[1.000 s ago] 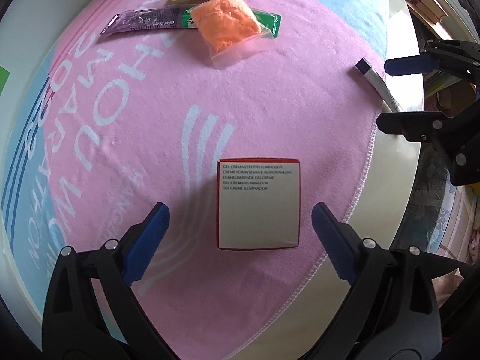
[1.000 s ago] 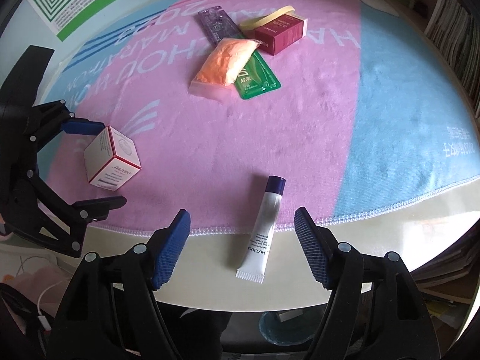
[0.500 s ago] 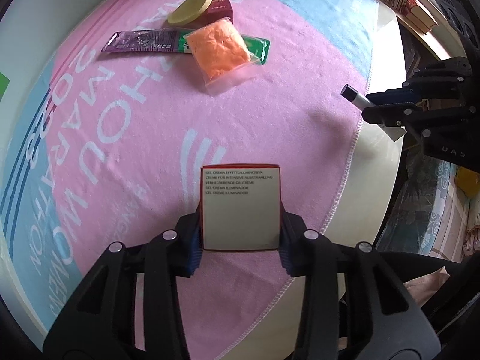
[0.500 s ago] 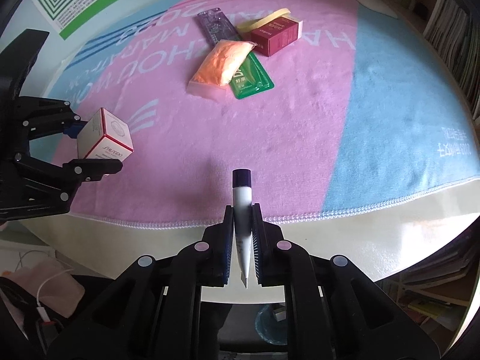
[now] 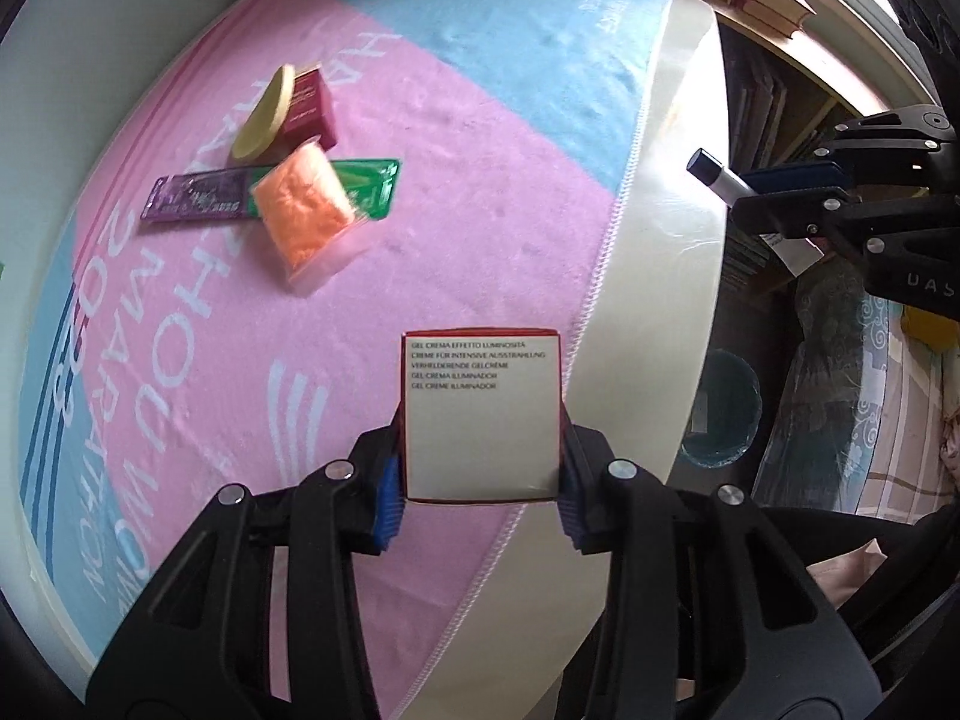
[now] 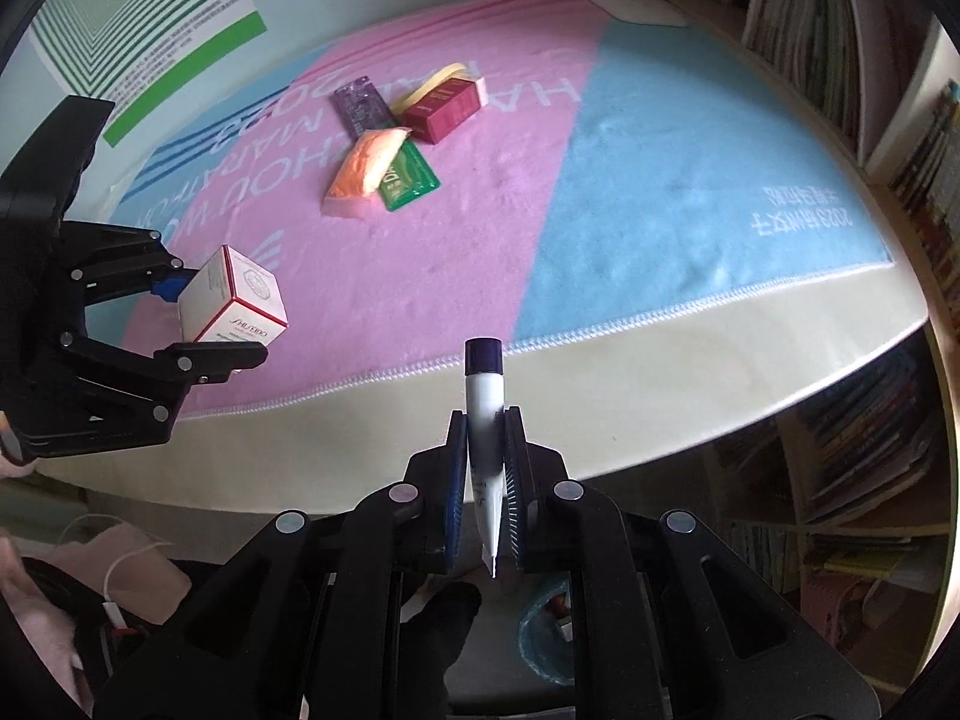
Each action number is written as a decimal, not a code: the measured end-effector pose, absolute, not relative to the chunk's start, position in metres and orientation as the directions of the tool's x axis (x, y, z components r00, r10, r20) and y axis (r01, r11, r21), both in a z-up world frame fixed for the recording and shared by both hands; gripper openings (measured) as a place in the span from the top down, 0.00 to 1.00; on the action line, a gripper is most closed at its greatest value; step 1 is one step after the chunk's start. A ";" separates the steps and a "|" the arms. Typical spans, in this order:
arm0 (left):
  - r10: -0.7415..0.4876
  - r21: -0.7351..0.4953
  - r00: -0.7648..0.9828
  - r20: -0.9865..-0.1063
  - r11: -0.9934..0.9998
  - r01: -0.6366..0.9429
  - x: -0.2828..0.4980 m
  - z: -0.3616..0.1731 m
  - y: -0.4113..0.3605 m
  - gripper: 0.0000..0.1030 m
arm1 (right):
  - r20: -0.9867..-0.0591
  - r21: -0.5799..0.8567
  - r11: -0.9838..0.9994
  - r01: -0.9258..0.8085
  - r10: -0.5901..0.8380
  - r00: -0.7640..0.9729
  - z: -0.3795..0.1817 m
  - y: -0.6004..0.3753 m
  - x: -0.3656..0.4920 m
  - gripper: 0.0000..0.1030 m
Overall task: Collect trash
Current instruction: 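Carry the white box and cream tube over the wastebasket with both tools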
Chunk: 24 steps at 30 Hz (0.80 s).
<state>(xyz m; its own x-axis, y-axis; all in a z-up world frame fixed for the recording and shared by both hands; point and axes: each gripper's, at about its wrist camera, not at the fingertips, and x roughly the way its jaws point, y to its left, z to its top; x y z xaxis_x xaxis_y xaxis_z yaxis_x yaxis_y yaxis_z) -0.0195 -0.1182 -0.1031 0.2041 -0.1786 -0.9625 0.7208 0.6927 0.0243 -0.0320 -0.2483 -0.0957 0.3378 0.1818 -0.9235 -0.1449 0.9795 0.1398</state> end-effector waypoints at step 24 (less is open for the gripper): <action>-0.221 -0.004 0.039 -0.975 0.191 0.982 -0.141 -0.120 -0.309 0.63 | -0.933 0.179 0.909 0.376 0.036 0.357 -0.110 -0.380 -0.211 0.87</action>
<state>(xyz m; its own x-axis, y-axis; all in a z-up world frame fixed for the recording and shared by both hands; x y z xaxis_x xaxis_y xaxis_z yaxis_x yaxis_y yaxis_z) -0.1414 -0.3090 -0.1195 0.0389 -0.2205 -0.9746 0.9816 0.1908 -0.0039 -0.2106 -0.3799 -0.1100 0.3570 0.0362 -0.9334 0.3760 0.9092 0.1791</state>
